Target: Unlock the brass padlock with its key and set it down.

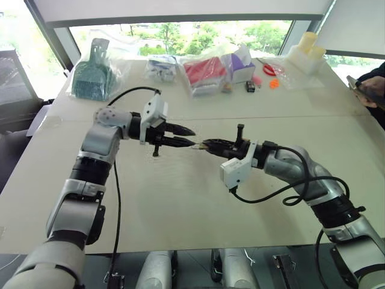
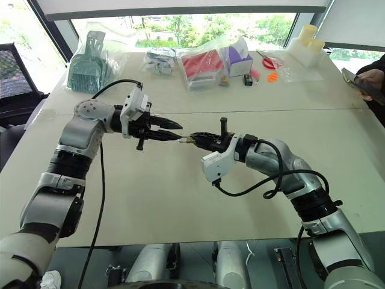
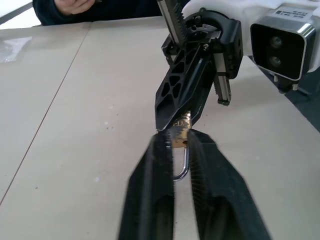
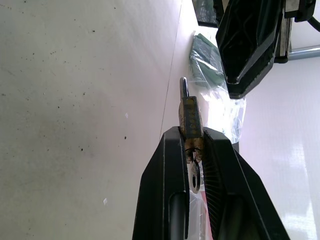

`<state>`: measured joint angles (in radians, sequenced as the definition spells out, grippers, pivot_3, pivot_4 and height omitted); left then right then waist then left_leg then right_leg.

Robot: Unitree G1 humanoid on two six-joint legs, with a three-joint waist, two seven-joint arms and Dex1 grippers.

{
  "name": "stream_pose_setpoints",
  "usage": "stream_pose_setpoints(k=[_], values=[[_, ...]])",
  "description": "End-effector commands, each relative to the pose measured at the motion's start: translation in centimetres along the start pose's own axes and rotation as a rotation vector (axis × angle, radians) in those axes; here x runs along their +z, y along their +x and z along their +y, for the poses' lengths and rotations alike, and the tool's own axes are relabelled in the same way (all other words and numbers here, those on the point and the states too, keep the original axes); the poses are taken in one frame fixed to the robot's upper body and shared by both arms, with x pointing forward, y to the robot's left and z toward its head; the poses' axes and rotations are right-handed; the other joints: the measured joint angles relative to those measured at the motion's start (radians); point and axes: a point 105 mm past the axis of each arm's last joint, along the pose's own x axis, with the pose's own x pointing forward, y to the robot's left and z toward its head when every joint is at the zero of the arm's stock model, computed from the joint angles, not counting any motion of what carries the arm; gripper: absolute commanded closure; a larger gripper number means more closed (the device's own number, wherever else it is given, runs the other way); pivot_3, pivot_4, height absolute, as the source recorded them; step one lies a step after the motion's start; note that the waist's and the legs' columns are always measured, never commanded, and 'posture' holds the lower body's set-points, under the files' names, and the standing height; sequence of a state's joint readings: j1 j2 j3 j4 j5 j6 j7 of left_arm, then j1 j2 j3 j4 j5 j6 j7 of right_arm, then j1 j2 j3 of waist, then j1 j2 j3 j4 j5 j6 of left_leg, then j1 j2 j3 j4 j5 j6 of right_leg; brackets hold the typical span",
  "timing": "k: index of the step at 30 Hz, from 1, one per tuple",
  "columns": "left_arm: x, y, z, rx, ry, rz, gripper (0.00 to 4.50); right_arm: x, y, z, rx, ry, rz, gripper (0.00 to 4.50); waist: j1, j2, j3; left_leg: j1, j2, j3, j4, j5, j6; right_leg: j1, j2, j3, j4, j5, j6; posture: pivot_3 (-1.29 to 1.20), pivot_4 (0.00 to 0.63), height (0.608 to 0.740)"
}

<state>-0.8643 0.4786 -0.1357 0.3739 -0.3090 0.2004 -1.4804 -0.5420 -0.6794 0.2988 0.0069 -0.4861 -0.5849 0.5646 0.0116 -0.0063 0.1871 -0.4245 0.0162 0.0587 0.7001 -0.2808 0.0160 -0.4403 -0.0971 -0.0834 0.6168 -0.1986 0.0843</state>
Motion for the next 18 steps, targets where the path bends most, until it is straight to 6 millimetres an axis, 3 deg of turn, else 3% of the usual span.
stream_pose_setpoints(k=[1, 10, 18], values=[[0.6, 0.0, -0.3, 0.0, 0.041, 0.0, 4.46, 0.2, 0.0, -1.5, -0.048, -0.021, -0.014, 4.5, 0.0, 0.0, 0.0, 0.0, 0.0, 0.0, 0.0, 0.0, 0.0, 0.0, 0.0, 0.0, 0.0, 0.0, 0.0, 0.0, 0.15, 0.74], [-1.7, 0.9, -0.6, -0.005, 0.011, 0.058, 4.46, 0.3, 0.0, -1.7, -0.05, -0.026, -0.018, 4.5, 0.0, 0.0, 0.0, 0.0, 0.0, 0.0, 0.0, 0.0, 0.0, 0.0, 0.0, 0.0, 0.0, 0.0, 0.0, 0.0, 0.15, 0.74], [-2.8, 1.4, 0.9, 0.071, 0.001, 0.063, 4.46, 0.4, 0.0, -1.9, -0.056, -0.025, -0.023, 4.5, 0.001, 0.0, 0.0, 0.0, 0.0, 0.0, 0.0, 0.0, 0.0, 0.0, 0.0, 0.0, 0.0, 0.0, 0.0, 0.0, 0.15, 0.74]])
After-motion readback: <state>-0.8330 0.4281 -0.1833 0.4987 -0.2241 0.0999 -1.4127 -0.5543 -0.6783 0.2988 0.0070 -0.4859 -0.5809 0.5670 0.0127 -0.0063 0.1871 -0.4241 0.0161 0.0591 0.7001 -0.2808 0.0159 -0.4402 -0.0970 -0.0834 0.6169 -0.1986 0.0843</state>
